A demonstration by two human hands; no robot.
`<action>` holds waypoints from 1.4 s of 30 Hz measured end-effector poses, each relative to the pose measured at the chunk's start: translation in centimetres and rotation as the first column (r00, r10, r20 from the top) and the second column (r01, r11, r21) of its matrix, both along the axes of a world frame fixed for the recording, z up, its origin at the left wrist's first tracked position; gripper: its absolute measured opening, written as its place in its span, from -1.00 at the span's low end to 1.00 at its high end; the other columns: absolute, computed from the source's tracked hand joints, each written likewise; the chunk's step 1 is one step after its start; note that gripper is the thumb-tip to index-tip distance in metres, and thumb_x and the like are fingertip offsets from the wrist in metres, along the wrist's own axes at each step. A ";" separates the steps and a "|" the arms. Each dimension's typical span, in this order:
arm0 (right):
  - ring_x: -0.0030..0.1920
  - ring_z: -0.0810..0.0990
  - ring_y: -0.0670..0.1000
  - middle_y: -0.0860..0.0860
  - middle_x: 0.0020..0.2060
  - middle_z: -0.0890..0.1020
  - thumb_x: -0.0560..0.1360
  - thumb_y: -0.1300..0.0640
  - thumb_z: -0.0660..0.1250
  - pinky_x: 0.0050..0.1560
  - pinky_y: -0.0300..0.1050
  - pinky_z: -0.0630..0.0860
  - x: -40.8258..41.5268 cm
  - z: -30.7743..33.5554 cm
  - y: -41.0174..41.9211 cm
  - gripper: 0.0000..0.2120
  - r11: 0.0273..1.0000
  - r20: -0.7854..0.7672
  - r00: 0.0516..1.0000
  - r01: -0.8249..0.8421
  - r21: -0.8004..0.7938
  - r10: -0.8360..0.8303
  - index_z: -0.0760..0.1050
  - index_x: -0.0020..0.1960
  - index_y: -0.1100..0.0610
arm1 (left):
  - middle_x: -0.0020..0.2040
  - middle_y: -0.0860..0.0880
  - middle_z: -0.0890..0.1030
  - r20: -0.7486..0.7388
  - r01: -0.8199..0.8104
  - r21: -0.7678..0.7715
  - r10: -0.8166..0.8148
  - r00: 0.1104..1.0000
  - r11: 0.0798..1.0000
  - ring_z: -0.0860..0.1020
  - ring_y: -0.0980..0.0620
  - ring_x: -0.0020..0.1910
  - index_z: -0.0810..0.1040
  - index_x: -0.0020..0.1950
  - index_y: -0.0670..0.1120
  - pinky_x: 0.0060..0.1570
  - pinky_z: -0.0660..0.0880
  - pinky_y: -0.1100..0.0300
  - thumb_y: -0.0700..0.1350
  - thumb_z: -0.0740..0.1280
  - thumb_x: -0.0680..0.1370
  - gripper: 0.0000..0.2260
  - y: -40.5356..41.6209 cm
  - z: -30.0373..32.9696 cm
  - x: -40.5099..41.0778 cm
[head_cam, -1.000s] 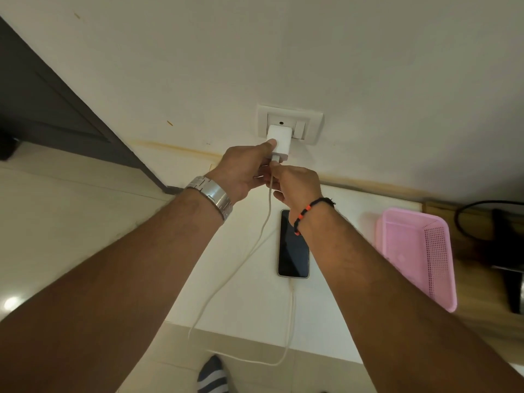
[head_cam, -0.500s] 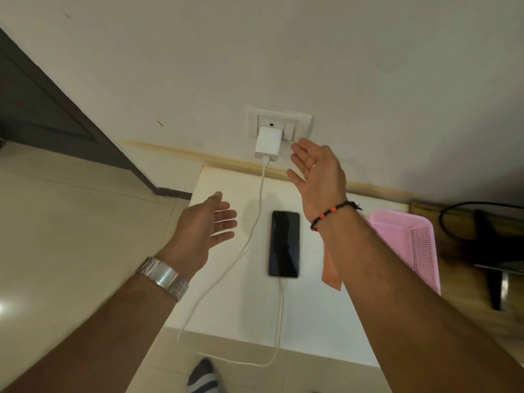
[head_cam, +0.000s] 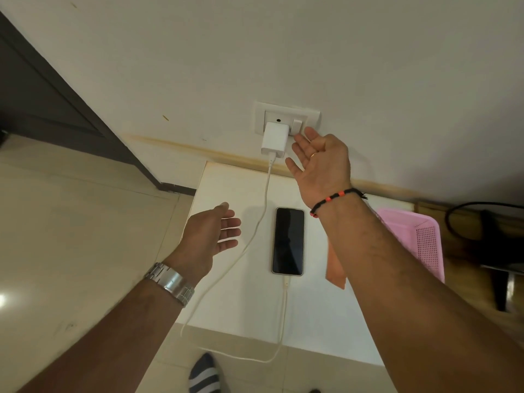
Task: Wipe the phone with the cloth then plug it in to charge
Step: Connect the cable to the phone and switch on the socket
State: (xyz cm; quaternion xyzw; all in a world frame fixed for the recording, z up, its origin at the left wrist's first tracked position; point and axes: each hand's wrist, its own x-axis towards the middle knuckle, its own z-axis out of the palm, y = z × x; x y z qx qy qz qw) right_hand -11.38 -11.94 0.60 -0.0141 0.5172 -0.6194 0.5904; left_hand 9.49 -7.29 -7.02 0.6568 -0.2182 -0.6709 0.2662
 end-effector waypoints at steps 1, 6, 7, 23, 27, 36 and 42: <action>0.43 0.45 0.08 0.11 0.38 0.56 0.53 0.27 0.11 0.52 0.20 0.29 0.1 0.1 -0.1 -0.53 1.000 0.033 0.999 0.009 -0.008 -0.009 0.51 0.39 0.16 | 0.01 -0.16 0.74 0.009 0.004 0.001 -0.004 1.000 1.000 0.69 -0.15 -0.02 0.67 0.14 -0.18 0.21 0.63 -0.17 0.00 0.34 0.70 -0.74 0.0 -0.1 0.0; 0.41 0.48 0.08 0.07 0.36 0.59 0.56 0.26 0.14 0.47 0.16 0.34 -0.3 -0.7 0.4 -0.55 1.000 -0.020 1.000 -0.019 -0.004 0.019 0.47 0.42 0.13 | 0.02 -0.21 0.76 0.182 0.144 -0.066 -0.130 0.975 0.987 0.67 -0.11 -0.13 0.70 0.09 -0.21 0.00 0.64 -0.06 -0.13 0.39 0.64 -0.83 0.7 -1.7 0.4; 0.38 0.51 0.07 0.07 0.33 0.61 0.57 0.24 0.15 0.43 0.14 0.39 -0.5 -1.0 0.8 -0.56 0.999 -0.065 0.997 -0.032 0.006 0.032 0.47 0.42 0.13 | 0.00 -0.21 0.75 0.245 0.215 -0.089 -0.188 0.951 0.973 0.65 -0.10 -0.15 0.70 0.05 -0.21 -0.06 0.61 -0.03 -0.15 0.41 0.63 -0.86 1.0 -2.2 0.7; 0.06 0.70 0.09 0.10 0.02 0.73 0.59 0.14 0.35 0.14 0.04 0.64 -3.4 -11.1 14.7 -0.78 0.874 -0.328 0.934 0.041 0.484 0.138 0.60 0.21 0.16 | -0.13 0.03 0.67 0.704 0.627 0.041 -0.467 0.534 0.778 0.66 -0.02 -0.11 0.63 -0.04 -0.04 -0.11 0.55 0.15 0.05 0.59 0.47 -0.76 5.8 -7.1 1.9; 0.00 0.69 0.08 0.12 -0.02 0.73 0.59 0.17 0.34 0.15 0.06 0.64 -2.6 -11.8 16.5 -0.88 0.849 -0.312 0.933 0.012 0.528 0.181 0.62 0.08 0.16 | -0.06 -0.01 0.66 0.784 0.741 0.236 -0.574 0.238 0.629 0.67 -0.12 -0.06 0.59 0.04 -0.05 -0.12 0.57 0.13 0.11 0.57 0.44 -0.67 6.2 -7.3 2.1; -0.03 0.69 0.07 0.09 -0.08 0.74 0.59 0.15 0.37 0.07 0.02 0.67 -2.0 -13.3 18.8 -0.92 0.837 -0.300 0.933 -0.001 0.548 0.197 0.63 0.02 0.12 | -0.16 -0.02 0.69 0.780 0.733 0.243 -0.577 0.241 0.635 0.67 -0.12 -0.15 0.63 -0.08 -0.03 -0.13 0.61 0.10 0.05 0.55 0.46 -0.79 6.1 -7.3 2.2; -0.04 0.69 0.08 0.11 -0.07 0.74 0.59 0.15 0.36 0.06 0.01 0.66 -2.0 -14.1 20.2 -0.91 0.824 -0.286 0.941 0.015 0.566 0.179 0.62 0.03 0.14 | -0.14 -0.03 0.70 0.778 0.721 0.224 -0.566 0.273 0.655 0.69 -0.14 -0.10 0.62 -0.10 -0.03 -0.12 0.59 0.10 0.03 0.55 0.48 -0.81 6.3 -7.2 2.1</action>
